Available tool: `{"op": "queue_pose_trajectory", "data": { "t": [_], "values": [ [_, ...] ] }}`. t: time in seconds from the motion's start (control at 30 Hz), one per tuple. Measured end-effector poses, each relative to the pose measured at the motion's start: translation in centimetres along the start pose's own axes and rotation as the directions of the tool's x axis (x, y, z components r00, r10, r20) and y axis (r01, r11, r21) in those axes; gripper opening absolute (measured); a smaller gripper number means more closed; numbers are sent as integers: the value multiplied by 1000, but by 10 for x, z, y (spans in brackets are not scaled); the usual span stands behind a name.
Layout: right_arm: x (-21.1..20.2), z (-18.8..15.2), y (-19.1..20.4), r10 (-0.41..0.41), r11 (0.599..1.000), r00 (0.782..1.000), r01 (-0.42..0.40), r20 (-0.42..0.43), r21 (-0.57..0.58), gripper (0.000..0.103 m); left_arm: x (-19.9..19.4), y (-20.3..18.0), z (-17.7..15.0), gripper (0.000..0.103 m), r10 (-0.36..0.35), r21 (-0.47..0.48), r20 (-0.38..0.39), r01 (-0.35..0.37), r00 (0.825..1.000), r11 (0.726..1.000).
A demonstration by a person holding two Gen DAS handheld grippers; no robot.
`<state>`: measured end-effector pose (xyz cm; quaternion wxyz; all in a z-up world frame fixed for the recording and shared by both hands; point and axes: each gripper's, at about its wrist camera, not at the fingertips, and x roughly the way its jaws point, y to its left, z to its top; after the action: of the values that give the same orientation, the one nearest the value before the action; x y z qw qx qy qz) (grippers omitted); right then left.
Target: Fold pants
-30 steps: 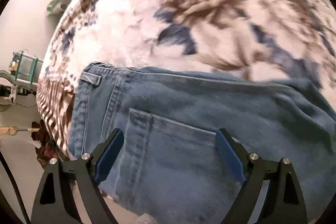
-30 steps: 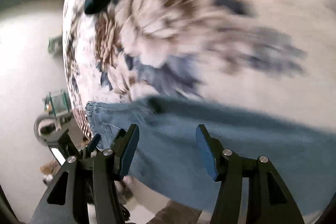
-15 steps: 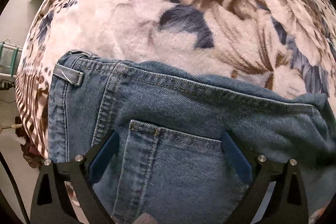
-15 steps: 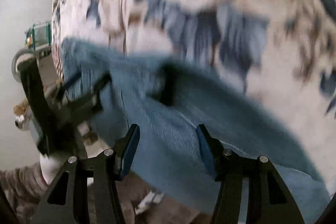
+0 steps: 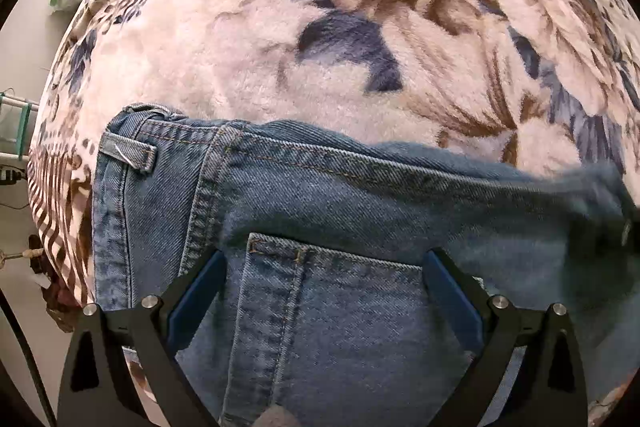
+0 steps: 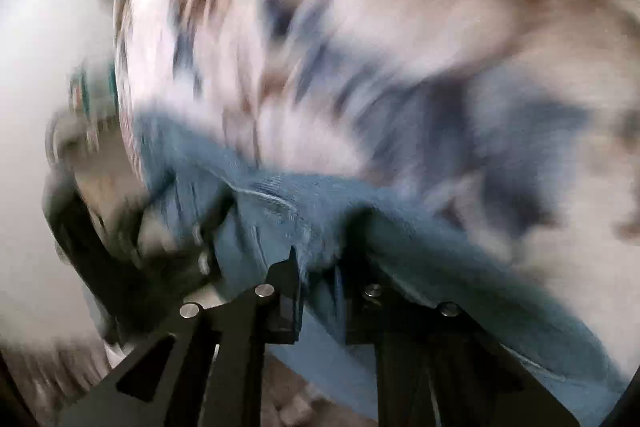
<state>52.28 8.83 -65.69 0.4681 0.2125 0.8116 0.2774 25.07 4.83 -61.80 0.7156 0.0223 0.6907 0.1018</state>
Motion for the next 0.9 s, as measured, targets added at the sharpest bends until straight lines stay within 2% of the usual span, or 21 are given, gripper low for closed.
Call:
{"op": "queue_pose_trajectory", "data": {
  "t": [0.03,0.07,0.1,0.13,0.2,0.23,0.3,0.37,0.4,0.43,0.5,0.53,0.57,0.63,0.67,0.7,0.8,0.87,0.9],
  "values": [
    [-19,0,-7,3,999,996,-6,86,34,10,-2,0,0,102,-4,-2,2,4,1000,1000],
    [-31,-1,-12,-1,999,992,-6,127,51,3,-3,1,0,102,-4,-3,-1,4,1000,1000],
    [-47,-1,-22,13,996,983,-28,183,82,2,-3,1,0,102,-1,-4,-11,1,1000,1000],
    [-60,-2,-32,31,991,974,-59,222,120,2,-5,2,1,102,-2,-9,-16,2,1000,1000],
    [-80,-7,-43,10,988,970,-48,245,149,3,-13,2,4,102,2,-14,-24,-2,1000,1000],
    [-87,-13,-42,-1,990,971,-33,238,138,3,-18,2,5,102,-6,-19,-24,6,1000,1000],
    [-99,-28,-38,40,995,980,-57,197,82,5,-34,2,10,102,-38,-35,-11,37,999,999],
    [-98,-41,-35,72,996,990,-77,118,38,20,-48,0,14,102,-71,-43,7,71,997,997],
    [-84,-52,-32,74,997,996,-74,49,12,23,-53,-3,17,102,-77,-40,12,77,997,996],
    [-70,-61,-34,52,999,998,-52,-20,-2,25,-57,-7,20,102,-86,-34,15,87,996,996],
    [-47,-68,-50,-60,998,997,61,-44,34,25,-59,-18,26,102,-98,-14,18,98,995,995],
    [-47,-68,-65,-104,992,994,105,-17,76,22,-57,-24,29,102,-101,-2,16,101,995,995],
    [-56,-68,-86,-108,984,993,99,56,149,9,-55,-32,32,102,-112,14,11,111,994,994],
    [-79,-74,-118,-95,962,975,38,199,272,7,-50,-48,38,102,-128,52,7,127,992,990],
    [-86,-78,-125,-106,956,967,35,230,293,7,-47,-58,42,102,-135,85,7,134,991,987],
    [-91,-82,-129,-109,954,963,32,245,299,7,-44,-69,46,102,-139,121,9,137,990,983],
    [-98,-101,-133,-123,959,965,56,233,276,7,-26,-95,54,102,-92,195,8,89,996,977],
    [-111,-116,-137,-123,957,961,49,247,285,11,-12,-103,60,102,-69,200,-8,69,998,977],
    [-121,-127,-143,-118,953,956,33,270,300,11,-6,-103,66,102,-82,183,-15,83,997,980]
  ]
}}
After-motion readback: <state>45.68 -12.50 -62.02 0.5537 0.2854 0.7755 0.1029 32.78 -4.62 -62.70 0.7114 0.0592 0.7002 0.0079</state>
